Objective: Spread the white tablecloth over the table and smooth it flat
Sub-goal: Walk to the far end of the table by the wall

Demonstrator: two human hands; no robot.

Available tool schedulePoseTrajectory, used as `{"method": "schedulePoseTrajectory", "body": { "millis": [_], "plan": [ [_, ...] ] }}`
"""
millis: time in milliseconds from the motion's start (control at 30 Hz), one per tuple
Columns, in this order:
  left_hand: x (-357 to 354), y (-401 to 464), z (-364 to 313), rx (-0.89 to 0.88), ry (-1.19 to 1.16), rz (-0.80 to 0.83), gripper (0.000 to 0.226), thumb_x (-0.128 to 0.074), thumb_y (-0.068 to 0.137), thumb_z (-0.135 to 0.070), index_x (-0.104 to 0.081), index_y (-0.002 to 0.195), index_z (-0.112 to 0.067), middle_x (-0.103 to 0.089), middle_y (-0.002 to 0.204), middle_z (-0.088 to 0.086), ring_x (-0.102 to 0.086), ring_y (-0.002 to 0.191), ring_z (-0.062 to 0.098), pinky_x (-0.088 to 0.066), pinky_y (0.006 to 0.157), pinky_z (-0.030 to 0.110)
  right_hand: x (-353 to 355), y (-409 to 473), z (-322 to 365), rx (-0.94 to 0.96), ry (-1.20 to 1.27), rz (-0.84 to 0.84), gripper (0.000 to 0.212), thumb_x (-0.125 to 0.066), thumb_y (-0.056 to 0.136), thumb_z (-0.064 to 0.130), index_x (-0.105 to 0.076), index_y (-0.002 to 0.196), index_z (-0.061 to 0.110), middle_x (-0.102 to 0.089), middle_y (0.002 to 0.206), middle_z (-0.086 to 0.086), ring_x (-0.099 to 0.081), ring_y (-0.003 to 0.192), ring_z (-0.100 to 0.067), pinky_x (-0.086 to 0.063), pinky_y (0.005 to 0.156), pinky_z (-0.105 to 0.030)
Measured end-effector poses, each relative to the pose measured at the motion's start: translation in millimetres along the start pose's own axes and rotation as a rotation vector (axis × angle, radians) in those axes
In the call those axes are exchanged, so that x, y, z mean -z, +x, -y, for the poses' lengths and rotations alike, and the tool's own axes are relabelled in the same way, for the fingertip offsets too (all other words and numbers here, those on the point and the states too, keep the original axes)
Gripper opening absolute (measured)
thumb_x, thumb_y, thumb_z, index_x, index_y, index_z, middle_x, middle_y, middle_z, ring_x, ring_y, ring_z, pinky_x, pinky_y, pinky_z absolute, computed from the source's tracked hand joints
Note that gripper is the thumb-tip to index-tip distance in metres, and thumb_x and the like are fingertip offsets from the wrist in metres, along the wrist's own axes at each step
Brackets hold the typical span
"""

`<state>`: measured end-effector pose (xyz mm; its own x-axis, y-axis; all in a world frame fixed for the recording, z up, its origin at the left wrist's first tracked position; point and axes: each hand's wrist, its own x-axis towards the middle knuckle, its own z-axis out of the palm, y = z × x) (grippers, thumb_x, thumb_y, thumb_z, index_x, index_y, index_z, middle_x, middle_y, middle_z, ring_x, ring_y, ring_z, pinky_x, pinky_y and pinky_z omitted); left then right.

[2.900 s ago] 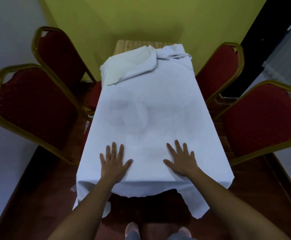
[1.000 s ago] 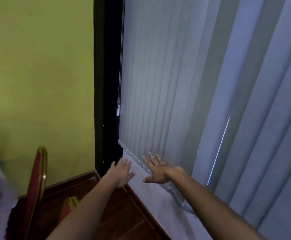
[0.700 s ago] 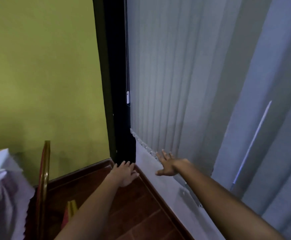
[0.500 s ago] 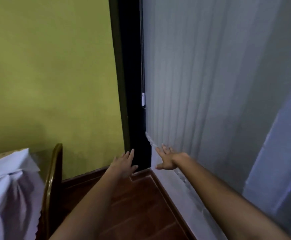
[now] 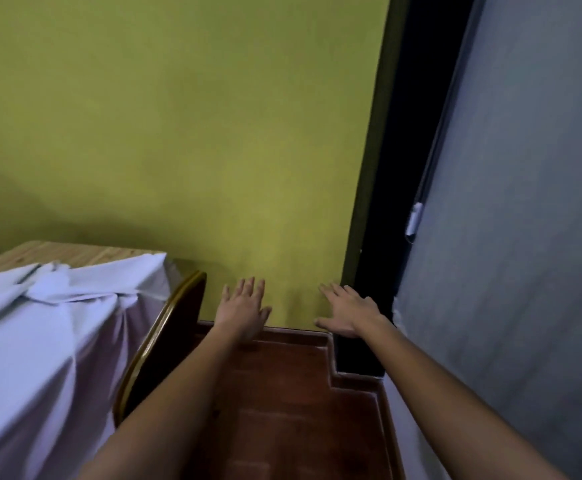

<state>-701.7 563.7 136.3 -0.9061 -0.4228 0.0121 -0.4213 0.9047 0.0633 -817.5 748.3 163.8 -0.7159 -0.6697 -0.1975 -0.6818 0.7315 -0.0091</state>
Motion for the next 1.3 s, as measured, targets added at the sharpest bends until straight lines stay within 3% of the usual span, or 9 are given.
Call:
{"method": "schedulePoseTrajectory", "body": {
  "millis": [233,467,633,967,1300],
  "plan": [
    [2.4,121.4,88.5,0.228,-0.016,0.014,0.065,-0.028,0.100,-0.047,-0.009,0.154,-0.015,-0.005,0.163,0.009,-0.003,0.151,0.027,-0.005,0.120,0.050,35.6,161.6,43.2,0.174,-0.084,-0.006,0.085,-0.044,0.089,0.063,0.000,0.153,0.029,0.001,0.164,-0.003,-0.009,0.149,-0.028,-0.024,0.116,-0.052],
    [17.7,217.5,129.5,0.291,0.021,0.004,0.065,-0.027,0.100,-0.047,-0.009,0.154,-0.016,-0.006,0.163,0.010,-0.005,0.151,0.028,-0.006,0.120,0.050,90.2,291.1,91.6,0.354,-0.097,-0.129,0.078,-0.043,0.093,0.056,-0.003,0.154,0.026,0.001,0.164,-0.002,-0.010,0.149,-0.026,-0.028,0.114,-0.053],
    [1.7,260.8,165.1,0.414,0.012,0.057,0.064,-0.029,0.100,-0.048,-0.013,0.154,-0.018,-0.010,0.163,0.008,-0.008,0.151,0.027,-0.007,0.120,0.049,79.1,372.4,103.6,0.451,-0.114,-0.058,0.079,-0.043,0.093,0.056,-0.003,0.154,0.026,0.004,0.163,-0.001,-0.007,0.150,-0.026,-0.025,0.115,-0.053],
    [-22.2,330.2,216.7,0.777,-0.076,0.040,0.058,-0.030,0.100,-0.044,-0.022,0.151,-0.016,-0.021,0.160,0.006,-0.014,0.149,0.024,-0.012,0.119,0.051,108.4,540.0,131.8,0.738,-0.147,-0.085,0.076,-0.042,0.094,0.055,-0.007,0.154,0.024,0.001,0.164,-0.002,-0.008,0.150,-0.025,-0.026,0.113,-0.053],
    [-39.8,302.3,244.9,1.131,-0.130,0.114,0.053,-0.030,0.100,-0.043,-0.031,0.146,-0.017,-0.035,0.154,0.003,-0.028,0.142,0.026,-0.015,0.116,0.053,85.2,585.7,212.2,1.095,-0.250,0.032,0.075,-0.040,0.095,0.052,-0.004,0.154,0.023,0.002,0.164,-0.003,-0.008,0.150,-0.025,-0.024,0.115,-0.049]
  ]
}}
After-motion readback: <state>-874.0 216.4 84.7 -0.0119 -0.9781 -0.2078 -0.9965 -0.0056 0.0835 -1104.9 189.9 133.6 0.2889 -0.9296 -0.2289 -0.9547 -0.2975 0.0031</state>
